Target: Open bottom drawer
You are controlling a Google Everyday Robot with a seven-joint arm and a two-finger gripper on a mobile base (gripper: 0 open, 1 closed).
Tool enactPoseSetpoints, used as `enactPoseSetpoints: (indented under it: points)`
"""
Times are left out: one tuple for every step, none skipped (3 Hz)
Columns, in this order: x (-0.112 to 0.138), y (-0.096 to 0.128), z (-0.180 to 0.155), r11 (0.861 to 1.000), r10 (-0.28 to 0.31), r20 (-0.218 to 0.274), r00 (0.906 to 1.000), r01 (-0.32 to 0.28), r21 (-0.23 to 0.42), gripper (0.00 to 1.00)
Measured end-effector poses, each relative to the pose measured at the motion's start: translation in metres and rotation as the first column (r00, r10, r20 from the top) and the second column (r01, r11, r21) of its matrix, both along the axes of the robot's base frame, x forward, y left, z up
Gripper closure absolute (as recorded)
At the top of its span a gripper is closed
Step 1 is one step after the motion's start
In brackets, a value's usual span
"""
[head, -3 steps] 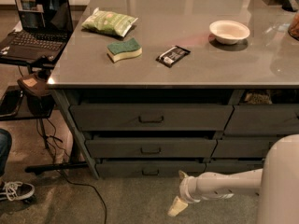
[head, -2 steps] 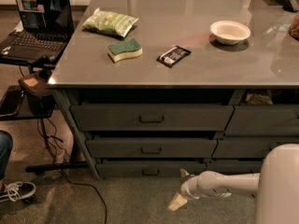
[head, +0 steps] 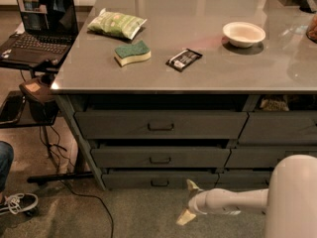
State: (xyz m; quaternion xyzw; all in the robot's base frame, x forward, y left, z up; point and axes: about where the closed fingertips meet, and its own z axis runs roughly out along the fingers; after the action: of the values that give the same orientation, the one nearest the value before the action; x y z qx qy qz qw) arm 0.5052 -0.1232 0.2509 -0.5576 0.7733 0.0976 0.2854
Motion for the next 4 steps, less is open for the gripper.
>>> enactPoseSetpoints:
  points:
    - [0.018, 0.027, 0.004, 0.995, 0.1, 0.255, 0.9617, -0.104, 0.003, 0.0]
    - [0.028, 0.051, 0.028, 0.989, 0.131, 0.347, 0.9287, -0.149, 0.025, 0.0]
    - [0.036, 0.05, 0.021, 0.99, 0.128, 0.362, 0.9233, -0.143, 0.016, 0.0]
    - [0.074, 0.044, -0.003, 0.989, 0.149, 0.442, 0.8846, -0.132, -0.068, 0.0]
